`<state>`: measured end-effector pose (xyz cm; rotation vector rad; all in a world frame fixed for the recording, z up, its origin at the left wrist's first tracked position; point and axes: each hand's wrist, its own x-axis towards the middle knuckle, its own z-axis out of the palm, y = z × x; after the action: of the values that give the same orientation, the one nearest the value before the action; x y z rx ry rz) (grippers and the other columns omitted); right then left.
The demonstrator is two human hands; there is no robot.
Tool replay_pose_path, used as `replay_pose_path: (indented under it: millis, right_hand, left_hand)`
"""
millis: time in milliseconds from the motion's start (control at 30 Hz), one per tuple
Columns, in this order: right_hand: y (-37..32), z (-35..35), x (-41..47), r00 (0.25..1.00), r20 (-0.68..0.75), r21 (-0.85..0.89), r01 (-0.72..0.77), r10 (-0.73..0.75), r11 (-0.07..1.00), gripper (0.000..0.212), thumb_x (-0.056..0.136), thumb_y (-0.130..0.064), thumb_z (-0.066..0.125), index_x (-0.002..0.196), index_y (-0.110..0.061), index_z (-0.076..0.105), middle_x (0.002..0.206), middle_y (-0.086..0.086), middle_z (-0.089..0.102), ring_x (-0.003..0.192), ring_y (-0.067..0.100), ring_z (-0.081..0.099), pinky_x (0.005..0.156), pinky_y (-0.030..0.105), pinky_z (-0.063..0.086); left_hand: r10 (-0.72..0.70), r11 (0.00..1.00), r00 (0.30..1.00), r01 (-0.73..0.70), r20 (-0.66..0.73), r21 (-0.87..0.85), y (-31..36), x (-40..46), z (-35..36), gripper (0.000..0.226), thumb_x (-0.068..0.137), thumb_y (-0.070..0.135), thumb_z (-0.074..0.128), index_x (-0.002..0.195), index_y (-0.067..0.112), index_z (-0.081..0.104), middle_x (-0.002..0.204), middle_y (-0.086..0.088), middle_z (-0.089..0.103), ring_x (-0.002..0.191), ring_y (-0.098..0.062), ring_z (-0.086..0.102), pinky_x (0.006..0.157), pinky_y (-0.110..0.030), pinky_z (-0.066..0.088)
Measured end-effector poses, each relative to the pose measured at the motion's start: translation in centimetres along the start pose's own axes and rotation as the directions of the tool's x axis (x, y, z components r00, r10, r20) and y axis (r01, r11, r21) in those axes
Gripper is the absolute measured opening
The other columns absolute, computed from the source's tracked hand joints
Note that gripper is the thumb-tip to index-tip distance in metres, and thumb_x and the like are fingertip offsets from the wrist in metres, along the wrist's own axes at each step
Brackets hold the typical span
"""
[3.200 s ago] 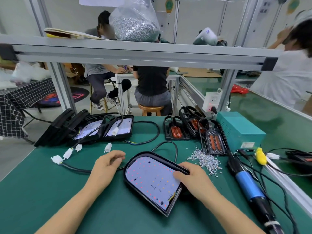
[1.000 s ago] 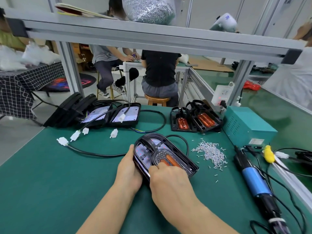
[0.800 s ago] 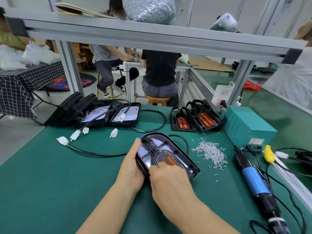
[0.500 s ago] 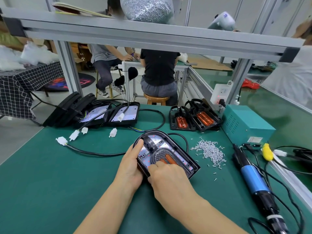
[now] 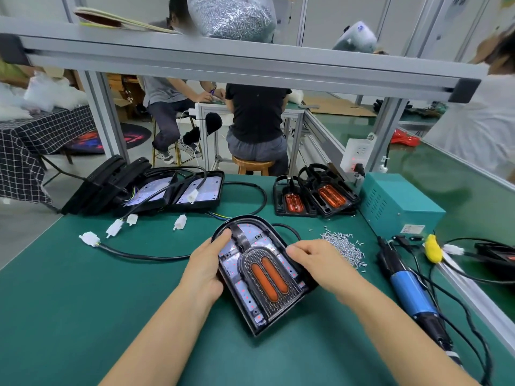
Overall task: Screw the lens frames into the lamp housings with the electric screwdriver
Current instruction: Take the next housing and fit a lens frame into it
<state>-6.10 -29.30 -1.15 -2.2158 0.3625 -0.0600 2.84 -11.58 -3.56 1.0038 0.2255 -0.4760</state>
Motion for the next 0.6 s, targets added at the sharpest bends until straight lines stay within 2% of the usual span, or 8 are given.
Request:
replay_pose_path:
  millis: [100, 167, 267, 333, 400, 467, 533, 600]
  right_hand:
    - [0.2, 0.5, 0.4, 0.999, -0.050, 0.079, -0.015, 0.019, 0.997, 0.038, 0.096, -0.028, 0.056, 0.067, -0.005, 0.048, 0.063, 0.001, 0.027, 0.058, 0.013, 0.023, 0.060, 0.033, 0.015]
    - [0.3, 0.7, 0.4, 0.998, -0.061, 0.088, -0.028, 0.034, 0.996, 0.038, 0.095, -0.031, 0.058, 0.073, -0.001, 0.055, 0.064, 0.003, 0.030, 0.057, 0.012, 0.024, 0.058, 0.030, 0.016]
    - [0.5, 0.7, 0.1, 0.998, -0.048, 0.076, -0.026, 0.030, 0.997, 0.043, 0.095, -0.033, 0.058, 0.084, 0.009, 0.055, 0.067, 0.006, 0.031, 0.055, 0.012, 0.024, 0.051, 0.026, 0.018]
    - [0.9, 0.5, -0.4, 1.000, -0.016, 0.106, -0.011, 0.013, 0.994, 0.043, 0.094, -0.033, 0.058, 0.082, 0.009, 0.054, 0.069, 0.005, 0.032, 0.061, 0.013, 0.027, 0.058, 0.026, 0.020]
    - [1.3, 0.2, -0.8, 1.000, -0.004, 0.123, 0.000, 0.001, 0.992, 0.041, 0.094, -0.032, 0.059, 0.070, 0.000, 0.051, 0.067, 0.001, 0.034, 0.063, 0.011, 0.029, 0.062, 0.028, 0.021]
    - [1.6, 0.1, -1.1, 1.000, -0.012, 0.085, 0.019, -0.018, 0.996, 0.043, 0.095, -0.032, 0.057, 0.059, -0.017, 0.041, 0.061, -0.003, 0.030, 0.059, 0.011, 0.026, 0.060, 0.030, 0.020]
    - [1.6, -0.1, -1.2, 0.998, 0.001, 0.044, 0.055, -0.055, 0.997, 0.048, 0.096, -0.032, 0.055, 0.056, -0.020, 0.032, 0.057, -0.007, 0.025, 0.056, 0.011, 0.023, 0.057, 0.031, 0.019]
    - [1.4, -0.3, -1.1, 0.995, 0.019, -0.008, 0.098, -0.098, 0.995, 0.046, 0.096, -0.032, 0.055, 0.059, -0.015, 0.032, 0.057, -0.005, 0.025, 0.055, 0.011, 0.023, 0.056, 0.032, 0.020]
  left_hand:
    - [0.023, 0.993, 1.000, -0.025, 0.020, 0.118, 0.0, 0.1, -0.2, 0.007, 0.089, 0.010, 0.062, 0.091, 0.006, 0.067, 0.074, -0.007, 0.074, 0.059, -0.018, 0.070, 0.066, -0.032, 0.054]
    - [0.057, 0.969, 0.998, -0.059, 0.017, 0.239, 0.2, 0.0, -0.3, 0.007, 0.086, 0.011, 0.066, 0.090, 0.006, 0.068, 0.074, -0.006, 0.074, 0.059, -0.015, 0.069, 0.064, -0.029, 0.053]
    - [0.115, 0.899, 0.993, -0.115, 0.026, 0.423, 0.3, -0.3, -0.3, 0.018, 0.079, 0.014, 0.074, 0.095, 0.007, 0.070, 0.086, -0.007, 0.075, 0.068, -0.017, 0.069, 0.065, -0.026, 0.051]
    - [0.147, 0.851, 0.988, -0.149, 0.044, 0.503, 0.0, -0.8, -0.2, 0.028, 0.074, 0.010, 0.078, 0.099, 0.009, 0.067, 0.090, -0.005, 0.075, 0.071, -0.014, 0.070, 0.064, -0.022, 0.051]
    - [0.172, 0.794, 0.984, -0.169, 0.051, 0.583, -0.3, -1.4, -0.2, 0.032, 0.072, 0.014, 0.081, 0.101, 0.014, 0.065, 0.096, -0.002, 0.073, 0.080, -0.014, 0.070, 0.073, -0.026, 0.053]
    - [0.207, 0.642, 0.977, -0.175, 0.051, 0.747, -0.4, -1.5, -0.3, 0.038, 0.071, 0.031, 0.081, 0.102, 0.018, 0.064, 0.102, 0.000, 0.071, 0.093, -0.018, 0.066, 0.089, -0.038, 0.051]
    - [0.248, 0.402, 0.967, -0.161, 0.062, 0.901, -0.2, -1.7, -0.6, 0.053, 0.066, 0.053, 0.074, 0.106, 0.020, 0.064, 0.110, -0.002, 0.065, 0.106, -0.023, 0.059, 0.096, -0.042, 0.046]
    - [0.276, 0.310, 0.958, -0.167, 0.080, 0.936, -0.3, -1.9, -0.8, 0.066, 0.072, 0.057, 0.070, 0.126, 0.021, 0.056, 0.126, -0.003, 0.056, 0.120, -0.024, 0.049, 0.103, -0.041, 0.040]
